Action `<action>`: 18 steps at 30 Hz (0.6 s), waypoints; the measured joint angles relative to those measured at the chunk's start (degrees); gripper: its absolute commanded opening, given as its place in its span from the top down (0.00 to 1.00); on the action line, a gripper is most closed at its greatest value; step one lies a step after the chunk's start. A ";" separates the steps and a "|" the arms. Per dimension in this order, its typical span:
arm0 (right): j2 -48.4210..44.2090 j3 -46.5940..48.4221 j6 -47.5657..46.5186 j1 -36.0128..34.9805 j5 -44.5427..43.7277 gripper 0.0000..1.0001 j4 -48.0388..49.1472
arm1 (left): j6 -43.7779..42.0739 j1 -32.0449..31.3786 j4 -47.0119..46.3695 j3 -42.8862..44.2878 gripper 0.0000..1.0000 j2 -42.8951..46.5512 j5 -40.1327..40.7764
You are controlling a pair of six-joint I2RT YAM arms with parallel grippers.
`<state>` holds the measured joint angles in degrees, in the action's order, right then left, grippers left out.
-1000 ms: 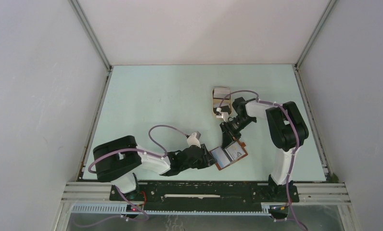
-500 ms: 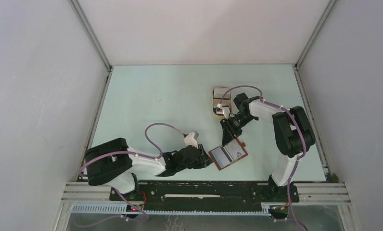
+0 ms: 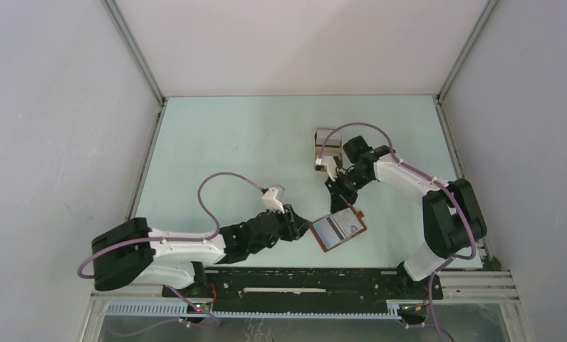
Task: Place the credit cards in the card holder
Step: Turn over the card slot in the card holder.
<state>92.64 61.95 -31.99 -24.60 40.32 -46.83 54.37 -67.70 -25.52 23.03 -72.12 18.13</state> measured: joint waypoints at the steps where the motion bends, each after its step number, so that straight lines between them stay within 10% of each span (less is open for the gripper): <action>1: -0.15 -0.26 -0.55 -0.61 -0.98 0.99 0.02 | -0.96 0.00 -0.44 -0.35 0.63 1.31 0.59; 6: 1.95 -0.85 -2.64 -3.08 -6.14 1.00 -0.04 | -5.62 0.00 -4.52 -4.09 0.56 8.24 3.04; 13: 5.46 -1.09 -3.72 -4.04 -11.30 1.00 -0.04 | -9.51 0.09 -13.03 -11.39 0.15 15.96 6.38; 18: 7.02 -1.14 -3.72 -4.46 -12.76 1.00 -0.07 | -8.94 0.92 -18.51 -14.91 0.14 15.17 5.46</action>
<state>99.66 60.82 -35.70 -29.06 27.55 -46.89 45.43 -66.78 -44.03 8.12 -56.95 23.59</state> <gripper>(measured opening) 0.006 0.864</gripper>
